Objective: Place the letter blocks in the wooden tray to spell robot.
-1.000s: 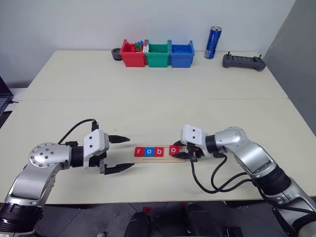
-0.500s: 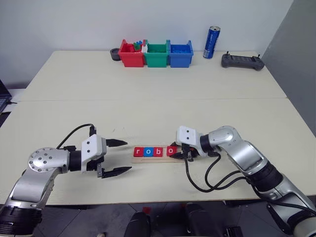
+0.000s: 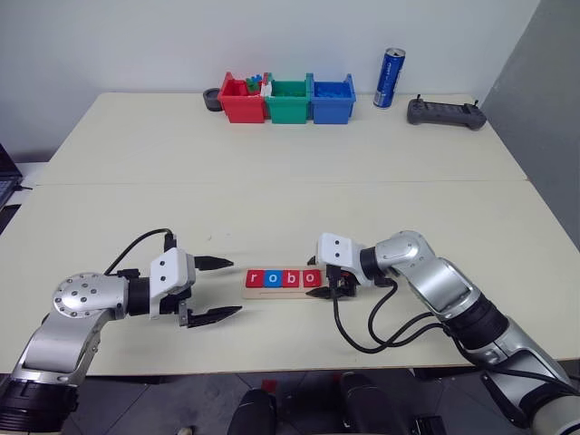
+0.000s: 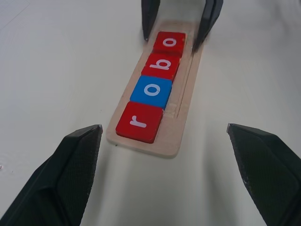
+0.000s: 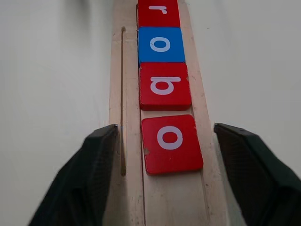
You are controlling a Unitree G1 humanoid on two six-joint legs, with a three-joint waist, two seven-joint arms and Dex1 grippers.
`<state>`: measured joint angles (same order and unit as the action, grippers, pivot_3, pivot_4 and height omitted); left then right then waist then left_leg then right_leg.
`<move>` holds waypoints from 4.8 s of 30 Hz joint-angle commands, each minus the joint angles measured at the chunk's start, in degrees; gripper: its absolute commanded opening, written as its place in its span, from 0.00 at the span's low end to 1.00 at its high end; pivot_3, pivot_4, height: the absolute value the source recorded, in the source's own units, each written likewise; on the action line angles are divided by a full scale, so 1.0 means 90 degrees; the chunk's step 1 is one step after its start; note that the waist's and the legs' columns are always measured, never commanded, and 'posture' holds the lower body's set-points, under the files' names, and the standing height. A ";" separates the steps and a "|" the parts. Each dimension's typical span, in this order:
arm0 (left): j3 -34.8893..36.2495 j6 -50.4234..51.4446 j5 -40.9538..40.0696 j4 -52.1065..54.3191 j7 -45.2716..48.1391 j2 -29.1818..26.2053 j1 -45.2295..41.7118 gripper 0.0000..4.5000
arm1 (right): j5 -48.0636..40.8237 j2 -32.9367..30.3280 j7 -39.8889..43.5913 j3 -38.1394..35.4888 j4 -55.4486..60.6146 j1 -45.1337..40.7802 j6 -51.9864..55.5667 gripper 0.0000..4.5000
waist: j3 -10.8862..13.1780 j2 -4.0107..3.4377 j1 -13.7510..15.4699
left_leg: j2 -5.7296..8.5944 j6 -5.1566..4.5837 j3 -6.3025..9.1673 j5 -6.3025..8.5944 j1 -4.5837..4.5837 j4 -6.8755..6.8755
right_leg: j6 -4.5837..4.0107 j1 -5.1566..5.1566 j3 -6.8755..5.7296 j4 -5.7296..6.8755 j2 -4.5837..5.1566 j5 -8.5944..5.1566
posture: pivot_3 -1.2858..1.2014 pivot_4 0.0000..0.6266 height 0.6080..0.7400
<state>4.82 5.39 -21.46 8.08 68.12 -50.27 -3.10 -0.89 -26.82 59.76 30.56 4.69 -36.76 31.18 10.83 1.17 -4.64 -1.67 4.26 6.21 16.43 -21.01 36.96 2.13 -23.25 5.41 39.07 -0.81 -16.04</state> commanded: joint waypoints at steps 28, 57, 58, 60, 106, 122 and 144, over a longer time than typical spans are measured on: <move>0.0387 0.1805 -0.0332 0.1472 -0.0309 -0.0619 -0.0412 1.00 | 0.0226 -0.0450 -0.0123 0.0065 0.0665 0.0195 0.0275 0.01 | 0.0000 0.0000 -0.0011 | -0.0001 0.0000 0.0002 0.0000 0.0000 -0.0001 | 0.0000 0.0000 -0.0002 -0.0001 -0.0001 0.0000 | 0.52 0.24 1.00; 0.0380 -0.0619 -0.0058 -0.0559 0.0510 -0.0059 0.0210 1.00 | -0.0602 -0.0763 -0.1384 -0.3042 0.3117 0.2235 0.1908 0.77 | -0.0001 0.0001 0.0102 | 0.0002 0.0000 0.0006 0.0001 -0.0008 -0.0005 | 0.0000 0.0000 -0.0009 -0.0006 0.0003 -0.0001 | 0.52 0.24 1.00; 0.0372 -0.0667 -0.0062 -0.0582 0.0538 -0.0042 0.0219 1.00 | -0.0614 -0.0739 -0.1561 -0.3389 0.3370 0.2687 0.1977 0.84 | 0.0000 0.0000 0.0132 | 0.0002 0.0001 0.0003 0.0001 -0.0008 -0.0003 | 0.0000 0.0000 -0.0005 -0.0005 0.0003 -0.0001 | 0.52 0.24 1.00; 0.0334 -0.0746 -0.0064 -0.0608 0.0573 -0.0011 0.0226 1.00 | -0.0435 -0.0534 -0.2169 -0.3961 0.3733 0.3433 0.2008 0.99 | -0.0001 0.0000 0.0156 | 0.0004 0.0001 0.0003 0.0001 -0.0009 -0.0004 | 0.0000 -0.0003 -0.0004 -0.0005 0.0004 -0.0001 | 0.52 0.24 1.00; -0.0027 0.1195 -0.0343 0.1111 -0.0028 -0.0125 -0.0640 1.00 | -0.0149 0.2468 -0.5877 -0.2429 0.4053 0.4467 0.3074 0.32 | -0.0038 0.0032 0.0090 | -0.0008 0.0002 -0.0011 -0.0001 0.0008 -0.0003 | 0.0032 0.0003 0.0014 -0.0005 -0.0009 -0.0022 | 0.52 0.24 1.00; 0.0229 0.2006 -0.0544 0.1772 -0.0439 -0.0300 -0.0595 1.00 | -0.1530 -0.0159 -0.2915 -0.3204 0.4043 0.3758 0.2084 0.99 | -0.0029 0.0020 0.0117 | -0.0005 0.0002 -0.0013 -0.0001 0.0009 -0.0001 | 0.0034 0.0006 0.0015 -0.0008 -0.0008 -0.0022 | 0.52 0.24 1.00; 0.0299 0.1329 -0.0248 0.1278 -0.0112 -0.0466 -0.0168 1.00 | -0.0595 -0.1771 0.0835 -0.1377 -0.0372 0.1248 -0.1528 0.65 | -0.0015 0.0016 0.0133 | -0.0002 0.0000 -0.0013 0.0000 0.0007 0.0000 | -0.0001 0.0006 0.0012 -0.0007 -0.0004 -0.0001 | 0.52 0.24 1.00</move>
<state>5.74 19.41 -24.39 20.23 66.30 -53.67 -4.95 -6.53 -42.52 66.74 18.38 1.37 -24.63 17.00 10.70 1.31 -3.44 -1.69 4.25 6.10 16.43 -20.93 36.96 2.12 -23.20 5.53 39.01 -0.84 -16.05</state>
